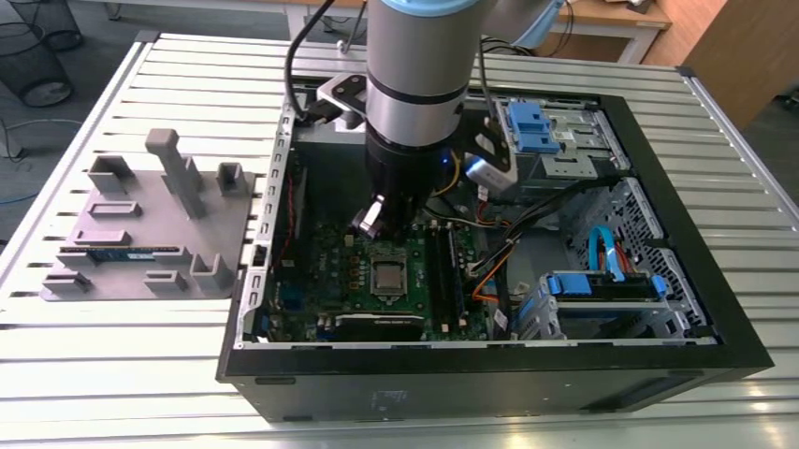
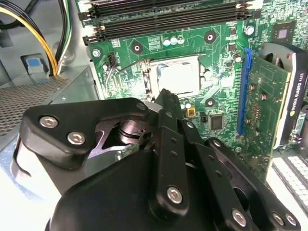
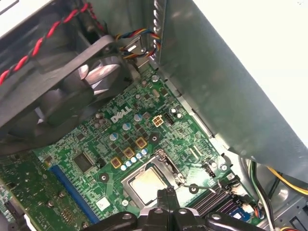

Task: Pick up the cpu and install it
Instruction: 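Install the first cpu locking lever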

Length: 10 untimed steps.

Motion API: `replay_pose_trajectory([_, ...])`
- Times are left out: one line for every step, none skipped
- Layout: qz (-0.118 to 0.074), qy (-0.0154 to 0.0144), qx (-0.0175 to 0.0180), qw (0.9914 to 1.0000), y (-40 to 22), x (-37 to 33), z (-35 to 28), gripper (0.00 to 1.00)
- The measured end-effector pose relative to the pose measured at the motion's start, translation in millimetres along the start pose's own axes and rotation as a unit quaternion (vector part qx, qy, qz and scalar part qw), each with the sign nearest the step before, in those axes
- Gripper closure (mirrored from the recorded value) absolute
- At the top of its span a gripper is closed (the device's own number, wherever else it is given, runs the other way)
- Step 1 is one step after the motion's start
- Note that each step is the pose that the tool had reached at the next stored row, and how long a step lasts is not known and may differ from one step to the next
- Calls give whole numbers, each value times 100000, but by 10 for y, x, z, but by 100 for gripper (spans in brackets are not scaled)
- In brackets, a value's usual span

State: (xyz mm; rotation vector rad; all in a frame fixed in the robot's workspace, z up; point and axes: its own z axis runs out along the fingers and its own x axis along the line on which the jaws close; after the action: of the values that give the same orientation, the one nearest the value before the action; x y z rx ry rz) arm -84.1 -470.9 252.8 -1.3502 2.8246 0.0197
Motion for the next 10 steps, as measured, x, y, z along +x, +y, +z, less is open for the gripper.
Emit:
replay_pose_trajectory([120, 4, 4, 100000, 4, -7, 0, 89])
replay_pose_trajectory([228, 0, 6, 100000, 7, -13, 0, 89])
replay_pose_trajectory([343, -6, 5, 99999, 10, -19, 1, 89])
replay_pose_trajectory([434, -4, 7, 99999, 12, -25, 1, 89])
replay_pose_trajectory([499, -5, 9, 99999, 14, -32, 1, 89])
replay_pose_trajectory([542, -3, 10, 99999, 15, -38, 1, 89])
replay_pose_trajectory([559, -4, 10, 99998, 17, -44, 1, 89])
replay_pose_trajectory([578, -7, 9, 99998, 18, -51, 1, 89])
replay_pose_trajectory([595, -6, 9, 99998, 19, -56, 1, 89])
replay_pose_trajectory([627, 0, 12, 99998, 20, -61, 1, 89])
